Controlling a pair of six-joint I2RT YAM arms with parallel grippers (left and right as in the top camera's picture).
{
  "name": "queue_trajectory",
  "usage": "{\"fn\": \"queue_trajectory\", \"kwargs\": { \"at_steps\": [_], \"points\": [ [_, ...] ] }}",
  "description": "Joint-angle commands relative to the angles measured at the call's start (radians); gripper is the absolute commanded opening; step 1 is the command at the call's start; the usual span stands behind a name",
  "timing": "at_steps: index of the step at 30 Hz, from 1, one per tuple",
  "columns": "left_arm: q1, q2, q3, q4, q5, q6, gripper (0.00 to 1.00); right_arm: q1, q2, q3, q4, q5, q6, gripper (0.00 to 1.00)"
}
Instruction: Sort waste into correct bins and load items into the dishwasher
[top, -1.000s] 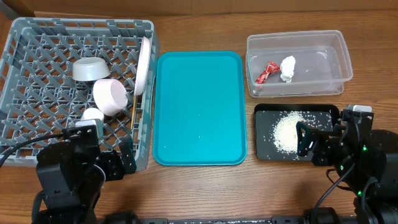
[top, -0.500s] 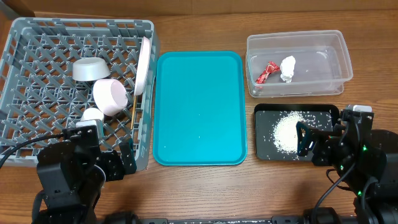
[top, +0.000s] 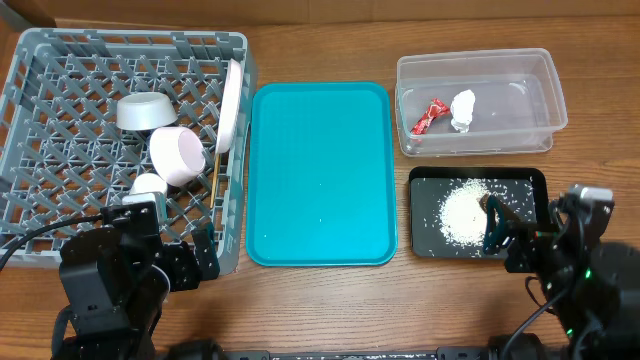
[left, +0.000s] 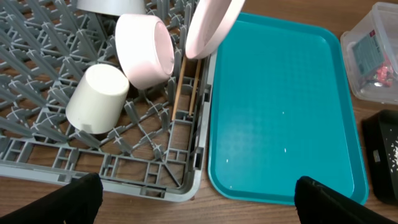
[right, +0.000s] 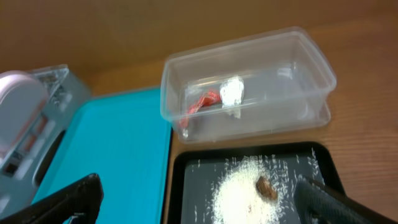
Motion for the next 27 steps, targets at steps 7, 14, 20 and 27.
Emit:
{"fn": "queue_trajectory", "kwargs": {
  "at_steps": [7,14,20,27],
  "points": [
    [-0.006,0.001,-0.008,-0.002,-0.003,0.016,1.0,-0.005,-0.328,-0.433,0.401,-0.011,0.0,1.0],
    [-0.007,0.001,-0.008,-0.003,-0.003,0.016,1.0,-0.018,-0.465,-0.624,0.615,-0.038,0.0,1.0],
    [-0.006,0.001,-0.008,-0.005,-0.003,0.016,1.0,-0.045,-0.464,-0.737,0.845,-0.034,-0.001,1.0],
    [-0.006,0.001,-0.008,-0.005,-0.003,0.016,1.0,-0.079,-0.464,-0.835,0.97,-0.03,-0.002,1.0]
  ]
}}
